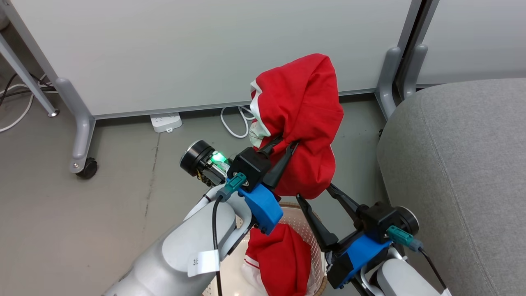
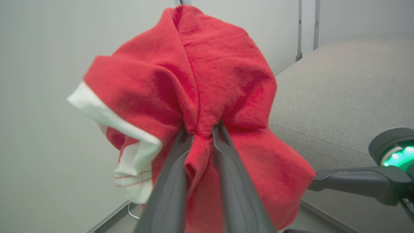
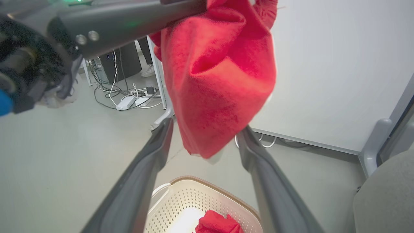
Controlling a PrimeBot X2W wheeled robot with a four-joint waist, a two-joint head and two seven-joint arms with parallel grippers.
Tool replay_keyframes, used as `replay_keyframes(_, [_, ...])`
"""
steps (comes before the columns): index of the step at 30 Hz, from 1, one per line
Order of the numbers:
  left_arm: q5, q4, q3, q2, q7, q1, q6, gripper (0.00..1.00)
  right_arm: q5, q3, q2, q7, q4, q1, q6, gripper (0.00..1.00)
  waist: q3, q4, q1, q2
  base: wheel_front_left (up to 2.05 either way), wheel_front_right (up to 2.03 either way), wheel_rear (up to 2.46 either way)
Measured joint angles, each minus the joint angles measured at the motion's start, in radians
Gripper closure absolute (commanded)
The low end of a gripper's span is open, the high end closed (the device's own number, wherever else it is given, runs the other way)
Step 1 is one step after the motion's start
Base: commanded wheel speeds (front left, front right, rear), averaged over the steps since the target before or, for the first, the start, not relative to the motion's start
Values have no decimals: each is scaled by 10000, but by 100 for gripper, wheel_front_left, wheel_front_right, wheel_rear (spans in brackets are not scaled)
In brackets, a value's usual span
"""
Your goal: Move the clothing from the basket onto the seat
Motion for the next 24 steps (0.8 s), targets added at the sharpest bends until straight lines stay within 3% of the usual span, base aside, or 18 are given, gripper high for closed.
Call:
replay_keyframes(16, [-6, 109, -27, -98, -6, -47, 0, 100, 466, 142, 182, 0, -399, -515, 0, 0, 121, 38, 0, 0, 0, 0, 0])
replay_keyframes(17, [-6, 117, -27, -100, -15, -47, 0, 100, 454, 73, 199, 0, -399, -515, 0, 19, 118, 36, 0, 0, 0, 0, 0])
replay_keyframes(18, [-15, 119, -27, -102, -15, -48, -2, 100, 449, -15, 219, 0, -403, -515, 0, 78, 113, 35, 0, 0, 0, 0, 0])
replay_keyframes(19, [-15, 123, -27, -105, -15, -48, -2, 100, 451, -65, 222, 0, -418, -515, 0, 100, 107, 36, 0, 0, 0, 0, 0])
replay_keyframes(24, [-15, 144, -25, -123, -15, -48, 0, 100, 451, -79, 290, 0, -453, -515, 0, 100, 55, 31, 0, 0, 0, 0, 0])
